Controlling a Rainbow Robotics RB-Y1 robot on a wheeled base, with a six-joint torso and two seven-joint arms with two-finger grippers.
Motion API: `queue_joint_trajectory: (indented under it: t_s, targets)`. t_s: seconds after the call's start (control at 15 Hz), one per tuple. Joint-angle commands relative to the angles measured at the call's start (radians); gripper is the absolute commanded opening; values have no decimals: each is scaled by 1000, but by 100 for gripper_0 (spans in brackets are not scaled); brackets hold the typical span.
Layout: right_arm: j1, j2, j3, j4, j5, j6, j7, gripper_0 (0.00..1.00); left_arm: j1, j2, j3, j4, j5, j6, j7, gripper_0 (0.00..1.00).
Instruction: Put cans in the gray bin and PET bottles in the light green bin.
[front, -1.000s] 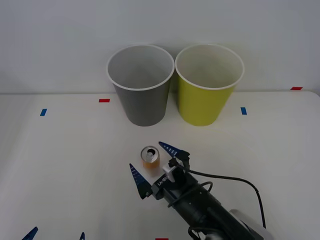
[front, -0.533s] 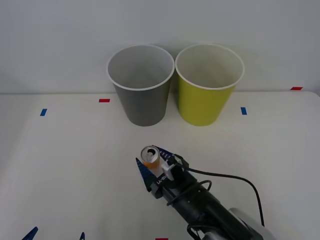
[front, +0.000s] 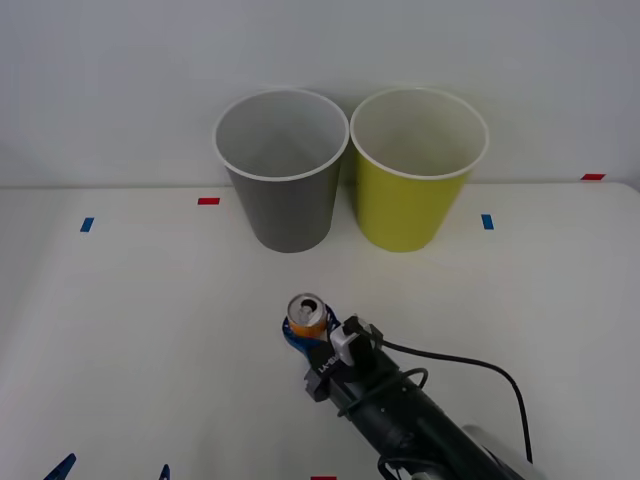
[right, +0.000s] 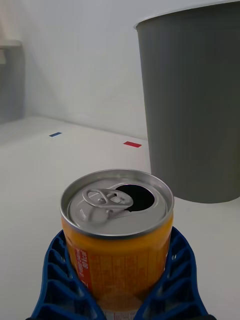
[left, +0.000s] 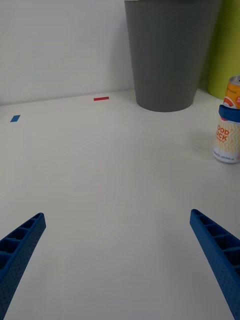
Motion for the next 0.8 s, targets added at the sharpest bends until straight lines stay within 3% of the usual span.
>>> queue_joint_trajectory:
  t_s: [0.07, 0.27, 0.8]
  targets:
    - [1, 0, -8, -21, -12, -2, -8, 0, 0, 0, 0, 0, 0, 0, 0, 100]
    - [1, -1, -31, -63, -18, 21, -10, 0, 0, 0, 0, 0, 0, 0, 0, 100]
    - [0, -32, -117, -425, -51, 409, -51, 0, 0, 0, 0, 0, 0, 0, 0, 100]
